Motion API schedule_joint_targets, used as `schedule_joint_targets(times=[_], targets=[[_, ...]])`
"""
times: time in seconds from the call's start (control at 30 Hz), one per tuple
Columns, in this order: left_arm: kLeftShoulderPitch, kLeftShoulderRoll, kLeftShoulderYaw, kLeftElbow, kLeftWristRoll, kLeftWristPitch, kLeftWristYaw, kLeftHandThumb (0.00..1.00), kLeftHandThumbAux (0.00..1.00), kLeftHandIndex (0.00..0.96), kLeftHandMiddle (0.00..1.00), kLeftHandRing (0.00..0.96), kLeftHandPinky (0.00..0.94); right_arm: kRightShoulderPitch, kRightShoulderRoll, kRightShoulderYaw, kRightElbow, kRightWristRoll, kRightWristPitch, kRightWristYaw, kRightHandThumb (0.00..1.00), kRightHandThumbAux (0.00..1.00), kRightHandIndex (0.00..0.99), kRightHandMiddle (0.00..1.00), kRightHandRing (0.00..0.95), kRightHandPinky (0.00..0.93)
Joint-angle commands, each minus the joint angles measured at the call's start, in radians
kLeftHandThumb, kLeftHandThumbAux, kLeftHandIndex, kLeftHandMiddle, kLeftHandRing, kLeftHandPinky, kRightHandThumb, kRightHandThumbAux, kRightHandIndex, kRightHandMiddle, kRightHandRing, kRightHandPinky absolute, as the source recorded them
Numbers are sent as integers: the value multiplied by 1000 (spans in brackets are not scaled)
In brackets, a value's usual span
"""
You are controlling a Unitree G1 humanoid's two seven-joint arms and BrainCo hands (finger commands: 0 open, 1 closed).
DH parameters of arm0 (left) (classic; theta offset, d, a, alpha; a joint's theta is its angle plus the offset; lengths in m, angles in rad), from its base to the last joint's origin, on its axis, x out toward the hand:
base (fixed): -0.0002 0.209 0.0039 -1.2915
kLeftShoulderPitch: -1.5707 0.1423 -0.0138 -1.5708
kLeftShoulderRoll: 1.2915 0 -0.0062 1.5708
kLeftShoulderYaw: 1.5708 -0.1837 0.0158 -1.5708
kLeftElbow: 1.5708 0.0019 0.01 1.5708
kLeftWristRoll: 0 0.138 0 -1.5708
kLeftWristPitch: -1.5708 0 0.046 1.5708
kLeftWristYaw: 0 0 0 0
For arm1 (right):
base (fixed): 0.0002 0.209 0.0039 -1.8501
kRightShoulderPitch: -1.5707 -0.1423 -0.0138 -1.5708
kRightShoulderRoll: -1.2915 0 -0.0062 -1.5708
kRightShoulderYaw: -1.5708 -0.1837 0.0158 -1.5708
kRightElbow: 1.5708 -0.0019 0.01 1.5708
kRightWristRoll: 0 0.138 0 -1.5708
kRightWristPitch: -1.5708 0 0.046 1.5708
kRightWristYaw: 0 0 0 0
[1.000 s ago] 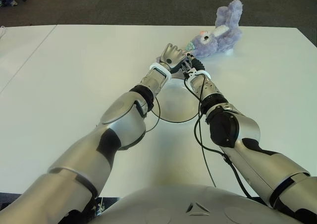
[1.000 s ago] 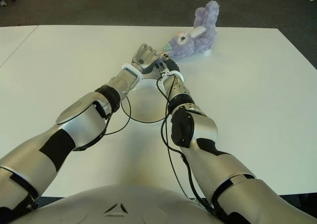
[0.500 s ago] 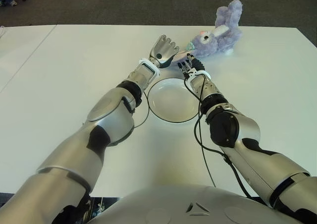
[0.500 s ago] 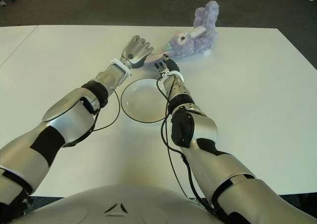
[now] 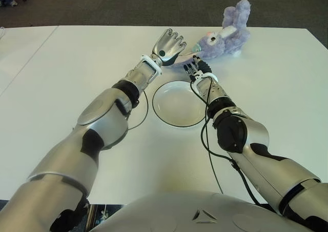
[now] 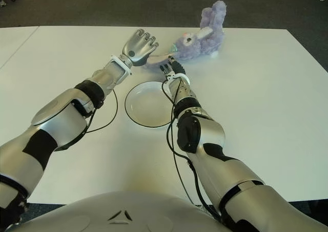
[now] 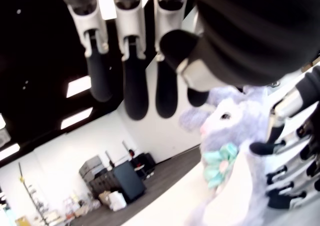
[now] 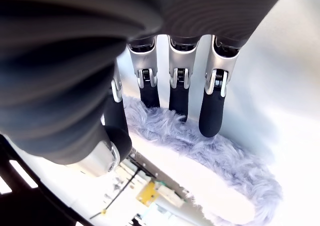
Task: Put the doll into the plate.
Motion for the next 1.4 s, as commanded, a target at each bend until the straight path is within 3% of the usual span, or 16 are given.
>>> schedule_joint_targets(times=[0.03, 0.47, 0.5, 0.57, 0.63, 0.77, 0.8, 0.83, 0.93, 0.97, 1.03, 1.17, 1.23, 1.27, 1.33, 1.4], targets=[[110, 103, -9, -176, 45, 0, -52, 854, 656, 439, 492, 767, 827, 149, 89, 9, 79, -20, 76, -41, 666, 737, 407, 221, 191, 206], [180, 223, 32, -431, 65, -34, -250, 850, 660, 442, 491, 758, 814, 150, 87, 32, 79, -37, 72, -22, 666, 738, 407, 243, 216, 236], [184, 227, 35, -443, 65, -34, -265, 852, 661, 430, 580, 764, 822, 150, 87, 34, 79, -38, 72, -21, 666, 738, 406, 244, 220, 242], [186, 227, 38, -454, 66, -38, -291, 851, 663, 421, 593, 769, 832, 149, 87, 35, 79, -40, 73, -20, 666, 737, 407, 247, 225, 247], [179, 208, 35, -433, 71, -38, -298, 850, 664, 416, 588, 771, 833, 148, 86, 36, 80, -41, 74, -19, 667, 737, 407, 249, 227, 245], [68, 27, 3, -75, 71, -63, -164, 843, 668, 404, 574, 715, 717, 146, 87, 48, 79, -54, 77, -9, 667, 733, 406, 226, 203, 194], [55, 7, 9, -28, 60, -74, -150, 840, 669, 401, 578, 699, 690, 145, 87, 52, 79, -58, 78, -7, 666, 733, 405, 220, 197, 181], [46, -8, 13, 6, 53, -82, -139, 833, 670, 420, 505, 666, 651, 144, 87, 55, 79, -60, 78, -5, 665, 733, 403, 205, 181, 161], [47, -31, 45, 47, 9, -118, -125, 829, 672, 424, 476, 597, 596, 137, 84, 77, 81, -78, 78, -5, 664, 732, 398, 178, 158, 164], [49, -35, 53, 53, 0, -126, -118, 712, 704, 409, 464, 525, 517, 134, 83, 84, 81, -84, 77, -7, 340, 629, 250, 163, 154, 195], [47, -45, 64, 70, -14, -139, -102, 676, 714, 403, 429, 470, 449, 127, 77, 100, 83, -101, 79, -13, 249, 586, 196, 162, 167, 230], [67, -52, 72, 39, -26, -142, -76, 668, 719, 399, 389, 425, 414, 99, 51, 125, 87, -134, 101, -31, 254, 571, 179, 171, 185, 249], [99, -17, 80, -69, -21, -130, -82, 668, 720, 398, 385, 422, 422, 72, 27, 124, 91, -141, 126, -43, 255, 571, 176, 169, 184, 247], [110, -4, 84, -107, -18, -125, -85, 289, 648, 259, 378, 417, 426, 63, 18, 123, 92, -144, 134, -47, 254, 572, 173, 165, 179, 238], [123, 12, 91, -149, -11, -122, -84, 140, 634, 216, 372, 413, 420, 51, 15, 118, 95, -147, 140, -59, 253, 569, 161, 158, 173, 230], [133, 23, 96, -178, -8, -121, -91, 126, 635, 214, 371, 412, 418, 46, 15, 114, 97, -149, 141, -67, 254, 569, 157, 156, 171, 228]])
